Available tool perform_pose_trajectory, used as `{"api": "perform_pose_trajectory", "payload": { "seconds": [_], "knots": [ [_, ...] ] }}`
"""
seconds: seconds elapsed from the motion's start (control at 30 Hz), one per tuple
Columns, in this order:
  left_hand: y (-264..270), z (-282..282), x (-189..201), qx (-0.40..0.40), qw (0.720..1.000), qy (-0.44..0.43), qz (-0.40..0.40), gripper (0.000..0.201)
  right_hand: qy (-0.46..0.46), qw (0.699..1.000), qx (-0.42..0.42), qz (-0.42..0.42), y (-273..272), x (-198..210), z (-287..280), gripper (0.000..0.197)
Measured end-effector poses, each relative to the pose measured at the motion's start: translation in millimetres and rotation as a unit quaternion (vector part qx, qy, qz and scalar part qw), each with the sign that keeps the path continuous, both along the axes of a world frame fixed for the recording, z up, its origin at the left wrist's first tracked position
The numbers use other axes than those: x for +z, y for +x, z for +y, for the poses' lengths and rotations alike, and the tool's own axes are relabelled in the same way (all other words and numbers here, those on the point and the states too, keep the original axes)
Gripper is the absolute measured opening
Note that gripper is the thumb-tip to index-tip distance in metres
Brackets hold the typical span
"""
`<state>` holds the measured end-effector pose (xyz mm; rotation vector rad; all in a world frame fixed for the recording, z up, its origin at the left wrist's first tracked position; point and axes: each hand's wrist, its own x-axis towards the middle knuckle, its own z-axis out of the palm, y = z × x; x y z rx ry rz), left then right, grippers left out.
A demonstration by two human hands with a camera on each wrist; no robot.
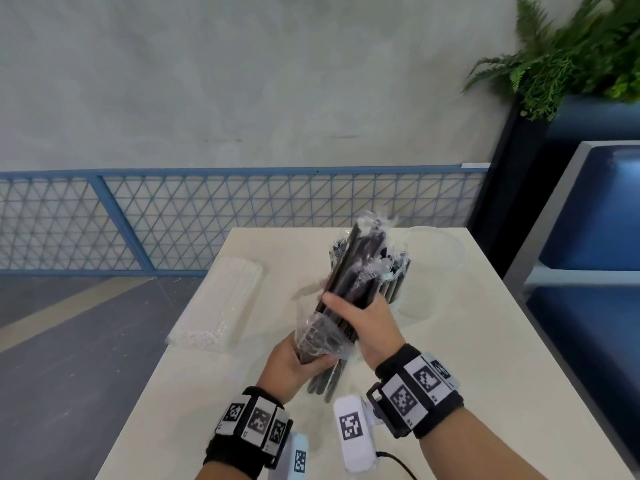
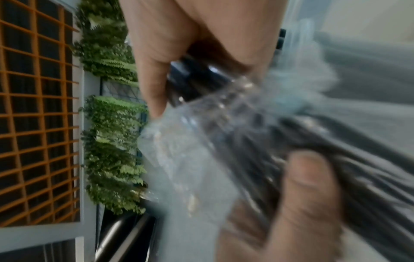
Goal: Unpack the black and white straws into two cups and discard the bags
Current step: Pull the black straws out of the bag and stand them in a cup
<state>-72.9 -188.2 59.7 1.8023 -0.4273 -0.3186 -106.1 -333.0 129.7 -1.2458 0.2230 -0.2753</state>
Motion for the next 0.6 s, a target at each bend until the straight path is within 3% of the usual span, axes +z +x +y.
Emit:
{"api": "perform_pose_trajectory", "payload": {
  "seconds": [0.07, 0.27, 0.37, 0.43, 0.57, 0.6],
  "knots": [
    [-0.7, -2.2, -1.7, -0.001, 1.0, -0.007, 0.004, 0.04, -0.011, 1.0, 0.014, 0.024, -1.5, -5.0, 4.4, 0.029],
    [-3.0, -2.4, -4.3, 0.003, 0.999, -0.022, 0.031, 0.024, 0.041, 0.998, -0.047, -0.014, 4.6, 10.0, -6.2, 0.018],
    [-1.5, -0.6, -8.0, 0.016, 0.998, -0.036, 0.04, 0.043, 0.06, 0.994, -0.087, -0.032, 10.8, 28.8, -20.2, 0.027],
    [-0.7, 1.6, -10.9, 0.029, 0.998, -0.029, 0.043, 0.047, 0.042, 0.992, -0.105, -0.058, 14.3, 42.7, -30.3, 0.021],
    [1.3, 3.5, -11.9, 0.08, 0.995, -0.022, 0.061, 0.009, -0.006, 0.981, -0.164, -0.107, 18.2, 71.8, -48.0, 0.026],
    [2.0, 4.3, -12.3, 0.088, 0.993, -0.034, 0.072, 0.009, -0.029, 0.976, -0.183, -0.118, 19.6, 76.9, -51.1, 0.03]
  ]
}}
